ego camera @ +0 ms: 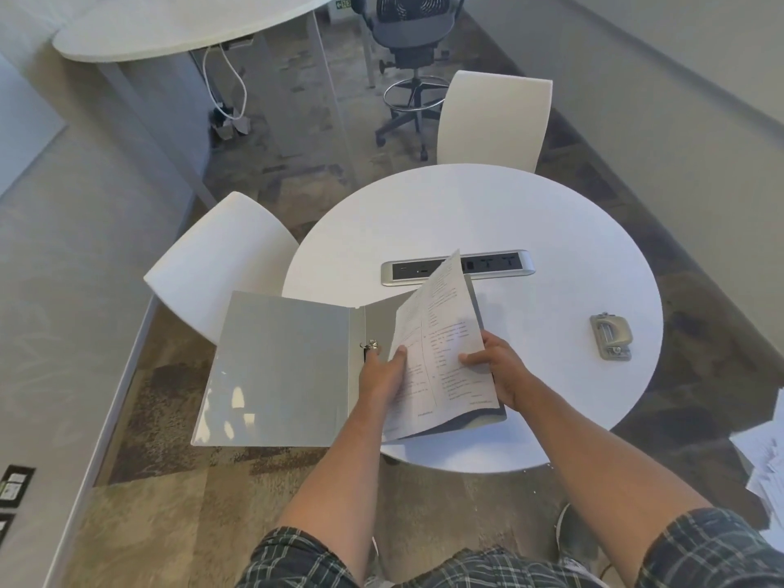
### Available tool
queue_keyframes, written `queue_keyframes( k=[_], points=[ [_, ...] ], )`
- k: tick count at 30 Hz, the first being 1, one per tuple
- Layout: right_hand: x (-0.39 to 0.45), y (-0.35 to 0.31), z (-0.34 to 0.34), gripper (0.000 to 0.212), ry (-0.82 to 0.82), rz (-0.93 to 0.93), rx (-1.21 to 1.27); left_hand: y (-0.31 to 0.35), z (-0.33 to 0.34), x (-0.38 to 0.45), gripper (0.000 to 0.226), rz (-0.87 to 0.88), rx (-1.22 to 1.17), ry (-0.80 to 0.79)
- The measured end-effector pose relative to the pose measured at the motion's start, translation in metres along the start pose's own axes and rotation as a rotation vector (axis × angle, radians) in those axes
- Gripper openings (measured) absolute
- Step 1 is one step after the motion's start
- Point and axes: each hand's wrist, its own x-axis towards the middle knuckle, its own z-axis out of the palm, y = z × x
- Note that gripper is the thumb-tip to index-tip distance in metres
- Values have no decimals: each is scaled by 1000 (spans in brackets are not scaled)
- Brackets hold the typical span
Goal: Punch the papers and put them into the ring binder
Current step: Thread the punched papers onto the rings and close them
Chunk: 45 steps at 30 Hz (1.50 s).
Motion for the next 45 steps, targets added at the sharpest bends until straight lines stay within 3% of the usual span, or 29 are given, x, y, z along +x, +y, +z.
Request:
queue_keyframes(
  k=[6, 7, 9, 13, 26, 40, 45],
  points=[
    [1, 10, -11, 43, 20, 58, -21, -21, -9, 16, 29, -137, -281, 29],
    [1, 13, -12, 41, 33, 67, -39, -21, -10, 18, 36, -135, -312, 47],
    [2, 19, -14, 37, 65, 80, -80, -18, -14, 21, 43, -117, -324, 61],
    [4, 32, -12, 29, 98, 125, -155, -17, -21, 33, 12, -80, -249, 51],
    [25, 63, -7, 15, 147, 209, -365, -25, -32, 78, 13, -38, 6, 149],
    [49, 75, -10, 27, 251, 212, -694, -22, -31, 93, 11, -83, -171, 161],
    [50, 74, -9, 29, 268, 233, -700, -25, -29, 91, 7, -100, -299, 151]
  ],
)
